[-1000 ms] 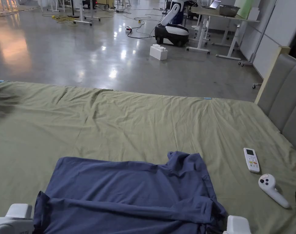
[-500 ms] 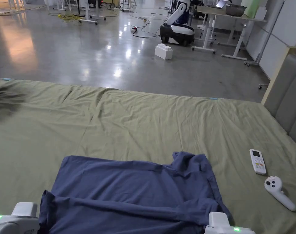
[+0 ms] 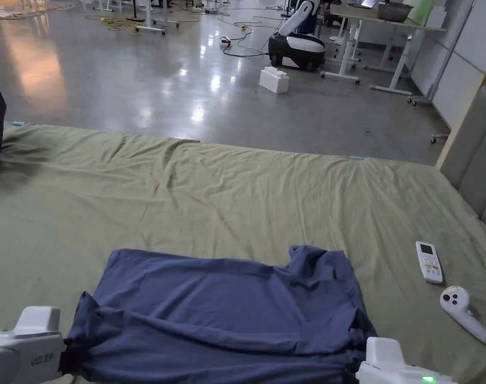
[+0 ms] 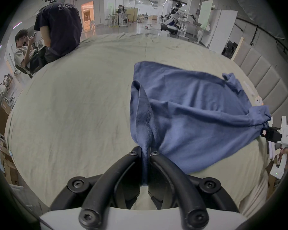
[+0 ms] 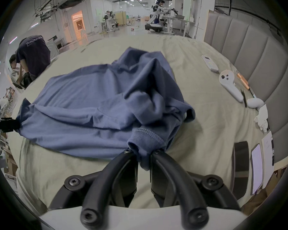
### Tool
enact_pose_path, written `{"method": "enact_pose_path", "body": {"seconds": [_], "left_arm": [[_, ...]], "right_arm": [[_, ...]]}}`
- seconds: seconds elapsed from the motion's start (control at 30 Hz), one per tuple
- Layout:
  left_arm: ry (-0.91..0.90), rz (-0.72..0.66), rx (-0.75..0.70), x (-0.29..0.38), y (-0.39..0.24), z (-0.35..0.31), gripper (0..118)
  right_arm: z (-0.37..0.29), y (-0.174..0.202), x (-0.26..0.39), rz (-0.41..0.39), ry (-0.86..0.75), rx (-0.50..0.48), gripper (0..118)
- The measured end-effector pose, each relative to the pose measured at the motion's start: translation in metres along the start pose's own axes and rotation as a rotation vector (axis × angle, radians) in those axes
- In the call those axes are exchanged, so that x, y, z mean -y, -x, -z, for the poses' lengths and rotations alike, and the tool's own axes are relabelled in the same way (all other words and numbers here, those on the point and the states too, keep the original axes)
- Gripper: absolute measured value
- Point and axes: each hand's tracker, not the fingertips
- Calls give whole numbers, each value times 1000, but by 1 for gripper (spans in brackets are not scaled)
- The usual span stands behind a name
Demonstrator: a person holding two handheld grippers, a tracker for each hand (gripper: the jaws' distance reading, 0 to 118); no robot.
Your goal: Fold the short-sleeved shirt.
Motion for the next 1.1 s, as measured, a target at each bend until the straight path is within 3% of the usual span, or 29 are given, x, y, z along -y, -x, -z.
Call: {"method": "enact_pose_path", "body": {"seconds": [0.3,0.57,0.87,1.1], "left_arm": [[-89,-68,88,-14,16,-56,7],[-76,-73,106,30,15,-80,7],[11,-101,106,95,14,-78,7],[105,-18,26,126,5,-38,7]], "right_arm": [[-51,-13,-16,-34,-21,-22,13],[-75,-18,24,-45,37,-64,13],[-87,-24,82,-8,112,-67,13],[-55,-9,118,-66,195,-2,13]]}}
